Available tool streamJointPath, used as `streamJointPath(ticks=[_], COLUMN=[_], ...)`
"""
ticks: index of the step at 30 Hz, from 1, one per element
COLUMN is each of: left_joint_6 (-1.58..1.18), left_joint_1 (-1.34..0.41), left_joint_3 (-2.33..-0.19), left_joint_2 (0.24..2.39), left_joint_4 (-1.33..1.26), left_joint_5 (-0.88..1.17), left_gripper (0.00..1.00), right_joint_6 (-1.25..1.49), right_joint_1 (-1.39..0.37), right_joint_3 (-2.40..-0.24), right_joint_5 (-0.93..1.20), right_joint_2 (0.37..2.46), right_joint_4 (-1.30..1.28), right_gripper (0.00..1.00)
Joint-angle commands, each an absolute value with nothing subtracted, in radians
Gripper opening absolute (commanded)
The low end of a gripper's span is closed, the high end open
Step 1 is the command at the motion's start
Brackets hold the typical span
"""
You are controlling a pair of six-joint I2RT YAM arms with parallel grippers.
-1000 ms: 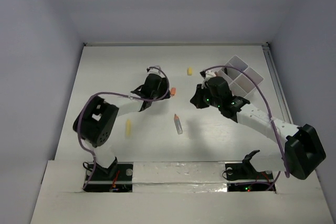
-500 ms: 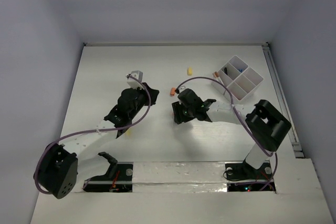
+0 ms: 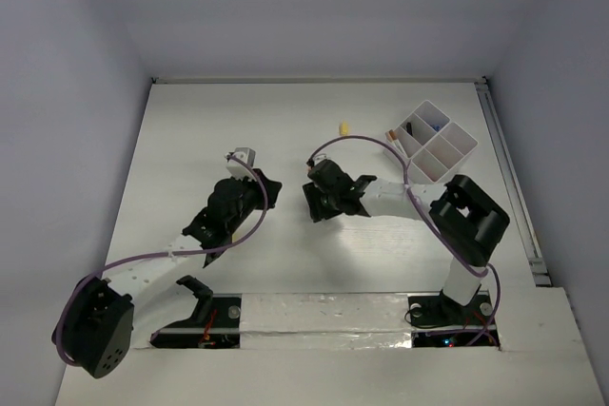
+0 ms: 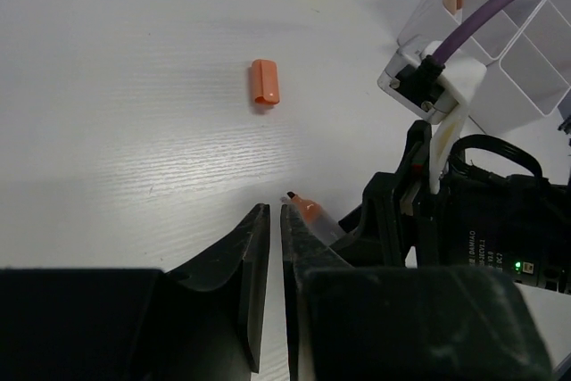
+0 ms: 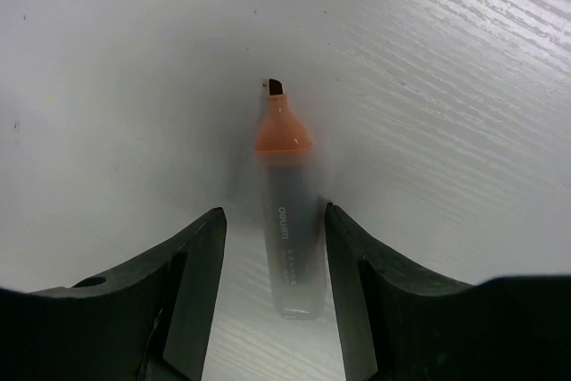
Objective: Sort the stationery into containers
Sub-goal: Move the pen to the center of the board, then pick up the pen from the center of the board.
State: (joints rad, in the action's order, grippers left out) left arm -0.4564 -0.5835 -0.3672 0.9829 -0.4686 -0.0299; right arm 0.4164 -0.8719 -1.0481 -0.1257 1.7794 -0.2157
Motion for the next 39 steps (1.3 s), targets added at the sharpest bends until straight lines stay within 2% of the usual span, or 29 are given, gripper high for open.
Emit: streamJointPath(ticks=[1, 5, 6, 7, 10, 11, 16, 22, 27, 39], left_joint_6=[-0.433, -0.439, -0.439, -0.440, -0.436, -0.434, -0.437, -0.439, -0.442, -0.448], left_joint_1=[-0.588, -0.588, -0.588, -0.588, -0.588, -0.588, -0.588, -0.588, -0.588, -0.588], left_joint_3=[-0.362, -0.351, -0.350, -0.348, -0.342, -0.341, -0.324, -0.296, -0.295, -0.290], left_joint_2=[0.983, 0.994, 0.989, 0.986, 0.970, 0.965, 0.936, 0.907, 0.931, 0.971], left_joint_4=[-0.545, -0.568, -0.571, -0.571, -0.572, -0.574, -0.609, -0.687, -0.716, -0.759], left_joint_5=[-0.011, 0.046, 0.051, 0.052, 0.048, 0.046, 0.081, 0.178, 0.225, 0.242], left_gripper=[0.08, 0.08, 0.09, 0.09, 0.11, 0.11, 0.16, 0.31, 0.35, 0.44], right_joint_6=[0.423, 0.413, 0.410, 0.400, 0.390, 0.388, 0.385, 0.423, 0.462, 0.595], right_joint_1=[-0.877, -0.877, -0.877, -0.877, -0.877, -0.877, -0.877, -0.877, -0.877, -0.877], right_joint_3=[-1.104, -1.129, -1.134, -1.147, -1.169, -1.184, -1.218, -1.203, -1.154, -1.074], right_joint_5=[-0.173, -0.222, -0.233, -0.242, -0.281, -0.302, -0.342, -0.333, -0.322, -0.166], right_joint_2=[1.822, 1.885, 1.894, 1.901, 1.914, 1.913, 1.798, 1.660, 1.583, 1.582], right_joint_4=[-0.291, -0.311, -0.319, -0.327, -0.345, -0.347, -0.292, -0.134, 0.032, 0.310], right_gripper=[0.54, 0.51, 0.47, 0.32, 0.07, 0.03, 0.00, 0.00, 0.00, 0.00])
